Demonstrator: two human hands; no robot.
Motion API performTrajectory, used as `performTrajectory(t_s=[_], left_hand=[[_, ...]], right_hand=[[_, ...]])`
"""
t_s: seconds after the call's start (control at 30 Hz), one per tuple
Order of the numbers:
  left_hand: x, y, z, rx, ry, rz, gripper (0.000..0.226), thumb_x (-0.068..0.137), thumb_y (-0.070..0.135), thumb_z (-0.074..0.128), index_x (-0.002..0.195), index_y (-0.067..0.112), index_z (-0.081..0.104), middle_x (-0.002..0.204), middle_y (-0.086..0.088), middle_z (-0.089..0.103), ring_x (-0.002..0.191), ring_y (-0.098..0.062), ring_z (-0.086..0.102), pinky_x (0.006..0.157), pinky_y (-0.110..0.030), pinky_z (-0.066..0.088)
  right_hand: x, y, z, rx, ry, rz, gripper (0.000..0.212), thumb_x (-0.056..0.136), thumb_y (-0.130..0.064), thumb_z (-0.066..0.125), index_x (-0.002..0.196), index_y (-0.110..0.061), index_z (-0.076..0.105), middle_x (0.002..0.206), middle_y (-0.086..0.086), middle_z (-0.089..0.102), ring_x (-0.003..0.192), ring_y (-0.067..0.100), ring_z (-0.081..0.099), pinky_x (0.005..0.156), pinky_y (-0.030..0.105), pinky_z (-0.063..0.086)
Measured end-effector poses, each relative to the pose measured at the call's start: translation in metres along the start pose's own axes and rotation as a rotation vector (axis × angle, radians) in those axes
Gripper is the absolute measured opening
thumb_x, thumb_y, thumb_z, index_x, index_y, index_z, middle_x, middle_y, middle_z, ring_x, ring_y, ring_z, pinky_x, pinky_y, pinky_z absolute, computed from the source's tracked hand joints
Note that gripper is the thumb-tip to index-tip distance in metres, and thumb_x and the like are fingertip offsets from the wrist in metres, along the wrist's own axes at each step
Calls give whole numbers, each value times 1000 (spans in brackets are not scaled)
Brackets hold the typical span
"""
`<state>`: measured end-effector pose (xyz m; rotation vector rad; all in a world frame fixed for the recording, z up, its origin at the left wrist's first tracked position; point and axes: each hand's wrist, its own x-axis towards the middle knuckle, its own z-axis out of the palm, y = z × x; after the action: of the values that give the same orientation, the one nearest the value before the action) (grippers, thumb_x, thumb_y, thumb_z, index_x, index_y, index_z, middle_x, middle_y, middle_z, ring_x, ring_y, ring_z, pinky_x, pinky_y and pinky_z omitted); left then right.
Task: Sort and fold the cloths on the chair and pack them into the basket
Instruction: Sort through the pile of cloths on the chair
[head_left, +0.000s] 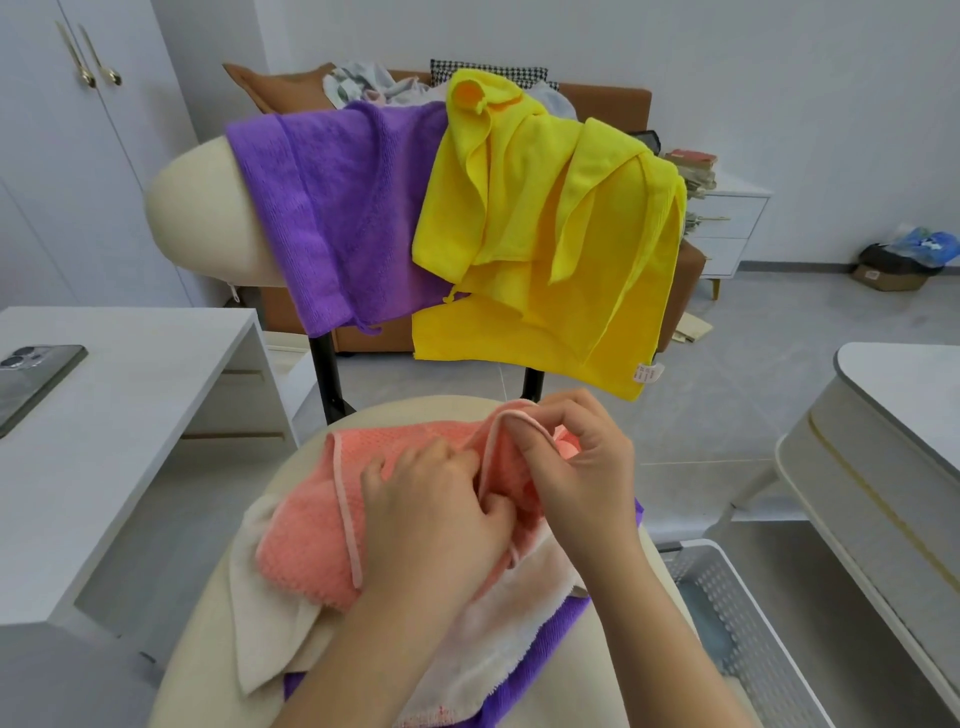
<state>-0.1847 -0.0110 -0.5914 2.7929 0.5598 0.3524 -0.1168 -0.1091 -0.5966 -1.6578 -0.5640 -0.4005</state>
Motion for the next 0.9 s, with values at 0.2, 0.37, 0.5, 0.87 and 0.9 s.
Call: performTrajectory(t_s=[0.2,0.37,0.5,0.87,0.9], left_hand=[[7,-6,-15,115,56,-69,13,84,32,39,76,29,49,92,9,57,100,-16,52,106,-47,21],[14,0,-53,208,184,-38,21,83,29,43,82,22,63,78,4,57,93,-22,54,110,-55,18],[19,7,-103,201,386,35,21,79,25,49,84,17,68,83,-1,65,89,-28,56,108,-57,17],[0,20,-228,257,431,129,16,83,26,45,72,23,57,72,7,49,86,-17,52,109,-48,17],[-1,16,-231,236,426,143,17,83,26,46,69,22,55,69,7,48,82,-17,50,106,-45,22]], right_hand=[[10,-9,-8,25,41,-1,14,79,-5,74,68,-12,68,76,1,60,73,5,55,68,12,41],[27,-45,-15,29,86,-79,14,79,-8,74,68,-12,68,75,1,59,71,2,53,66,13,41],[49,-94,-28,74,167,-130,21,81,-15,73,66,-26,65,74,-7,60,74,8,57,72,27,47],[81,-249,-76,184,226,-266,22,82,-17,72,64,-28,65,75,-13,61,75,0,58,72,12,44],[82,-255,-80,178,231,-270,23,82,-17,72,63,-28,65,73,-14,59,72,-2,57,70,11,42]])
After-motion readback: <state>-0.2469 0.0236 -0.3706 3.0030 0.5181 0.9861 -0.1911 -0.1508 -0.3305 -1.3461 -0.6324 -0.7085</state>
